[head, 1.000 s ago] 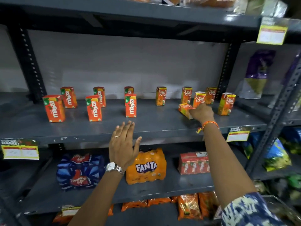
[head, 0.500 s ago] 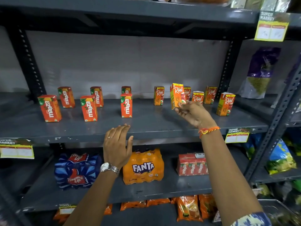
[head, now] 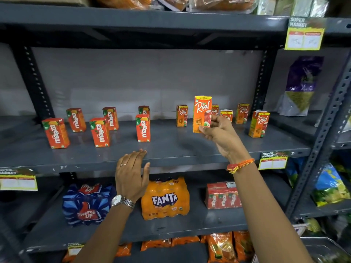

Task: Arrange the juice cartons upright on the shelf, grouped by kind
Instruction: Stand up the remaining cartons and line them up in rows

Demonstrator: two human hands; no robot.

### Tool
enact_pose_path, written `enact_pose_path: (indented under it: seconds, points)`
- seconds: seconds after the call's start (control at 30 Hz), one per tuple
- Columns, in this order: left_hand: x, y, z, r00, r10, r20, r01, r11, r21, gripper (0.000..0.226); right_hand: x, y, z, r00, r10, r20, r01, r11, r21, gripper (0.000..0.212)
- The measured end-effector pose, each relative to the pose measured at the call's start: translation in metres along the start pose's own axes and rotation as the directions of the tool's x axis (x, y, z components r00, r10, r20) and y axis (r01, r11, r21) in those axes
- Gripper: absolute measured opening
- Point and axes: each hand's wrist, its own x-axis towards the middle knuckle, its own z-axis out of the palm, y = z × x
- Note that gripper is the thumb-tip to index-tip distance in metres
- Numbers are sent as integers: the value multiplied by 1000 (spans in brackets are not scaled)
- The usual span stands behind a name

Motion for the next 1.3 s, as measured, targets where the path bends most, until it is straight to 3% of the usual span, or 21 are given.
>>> enact_pose_path:
  seconds: [0.17, 0.43, 0.63, 0.7, 0.77, 0.87, 0.97, 1.03, 1.17, 1.3]
  points:
    - [-1, 2, 1, 1000, -10, 4, 10, 1000, 8, 46, 47, 15, 9, 999, 50, -17, -53, 967, -251, 26]
    - [-1, 2, -2, 999, -42, 32, 43, 999, -12, 48, 82, 43, 21, 986, 141, 85, -76, 851, -520, 49]
    - [28, 33, -23, 961, -263, 82, 263, 965, 11, 42, 77, 47, 11, 988, 127, 85, -60, 835, -546, 49]
    - [46, 46, -27, 934, -327, 146, 336, 941, -45, 34, 70, 46, -11, 995, 97, 16, -83, 911, -403, 47]
    - [66, 61, -21, 907, -337, 253, 395, 889, -232, 34, 62, 50, -44, 979, -44, -201, -39, 920, -390, 43]
    - [98, 87, 2, 806, -282, 520, 529, 737, -421, 58, 63, 59, -89, 888, -188, -419, 1, 913, -408, 49]
    - [122, 102, 29, 736, -267, 622, 570, 740, -357, 80, 75, 57, -109, 939, -69, -338, -109, 870, -481, 72]
    - [132, 105, 42, 718, -246, 651, 568, 748, -344, 79, 87, 55, -112, 974, 5, -225, -127, 837, -532, 74]
    - [140, 109, 61, 740, -240, 628, 558, 741, -374, 52, 109, 57, -112, 998, 21, -63, -56, 776, -628, 53]
    - [138, 115, 68, 768, -317, 556, 564, 745, -355, 42, 115, 56, -109, 1000, 6, 26, 12, 770, -638, 37]
